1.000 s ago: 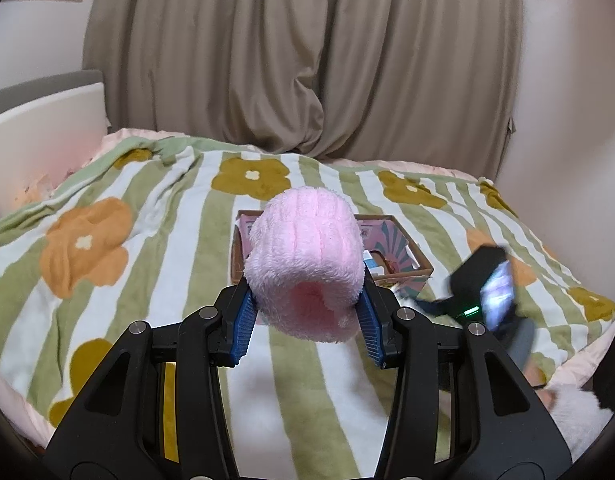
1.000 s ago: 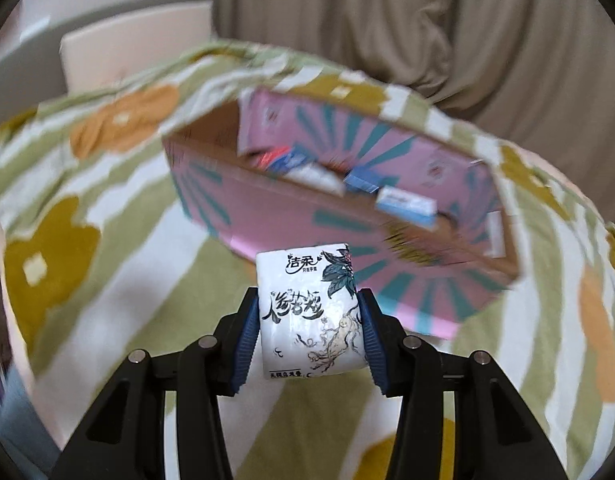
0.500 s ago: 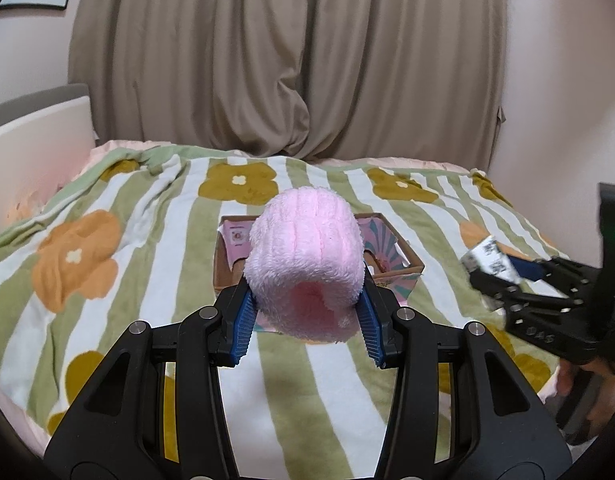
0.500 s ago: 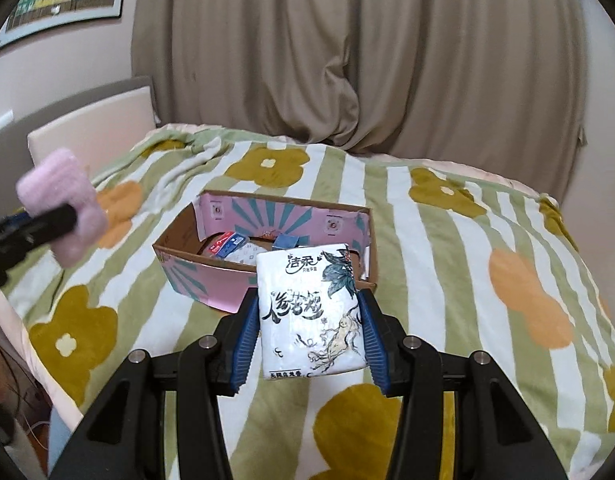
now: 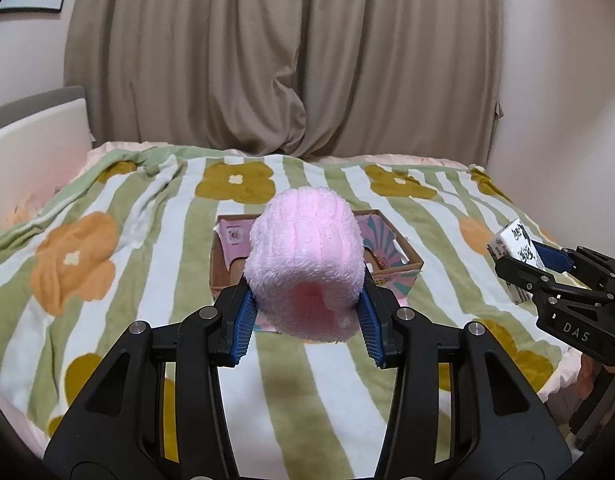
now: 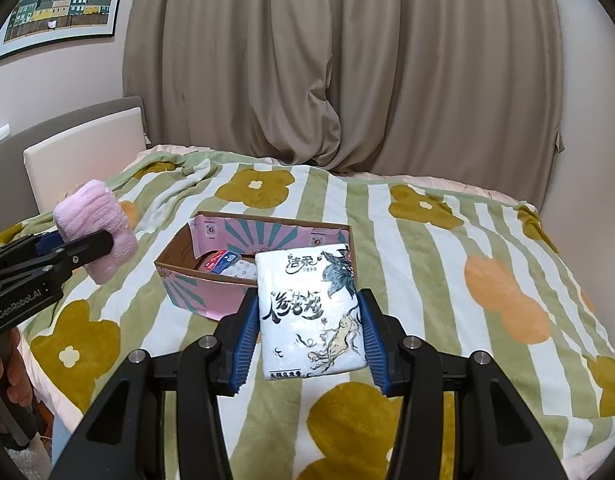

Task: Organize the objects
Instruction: 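Carry the sock roll and tissue pack over the box and release both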

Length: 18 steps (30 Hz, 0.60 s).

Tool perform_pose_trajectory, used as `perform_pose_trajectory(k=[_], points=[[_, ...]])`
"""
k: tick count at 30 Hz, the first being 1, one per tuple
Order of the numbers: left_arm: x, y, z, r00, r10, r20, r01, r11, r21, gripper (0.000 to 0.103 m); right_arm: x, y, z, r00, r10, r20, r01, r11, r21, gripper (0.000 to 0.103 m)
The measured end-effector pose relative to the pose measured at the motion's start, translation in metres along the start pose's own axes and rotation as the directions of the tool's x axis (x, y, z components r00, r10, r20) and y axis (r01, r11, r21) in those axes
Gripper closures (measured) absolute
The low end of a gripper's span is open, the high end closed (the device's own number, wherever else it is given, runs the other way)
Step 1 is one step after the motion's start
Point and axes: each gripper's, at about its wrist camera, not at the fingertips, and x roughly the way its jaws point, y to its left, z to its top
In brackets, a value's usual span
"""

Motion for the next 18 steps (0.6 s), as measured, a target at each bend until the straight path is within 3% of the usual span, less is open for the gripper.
perform_pose_trajectory(k=[9,18], points=[[0.024,0.011,0.019,0.999,-0.029,-0.036,0.028,1.0,-0.006,0.062,0.022,-0.005,0.014,0.999,0.038,-0.026,-0.038,0.999,-0.011,0.059],[0.101,0.031,0.062,0.985,-0.082,-0.152,0.084,0.996,0.007,0.062,0.074,-0.007,0.06,0.992,0.111,-0.061,-0.114,0.992,-0.05,0.059]])
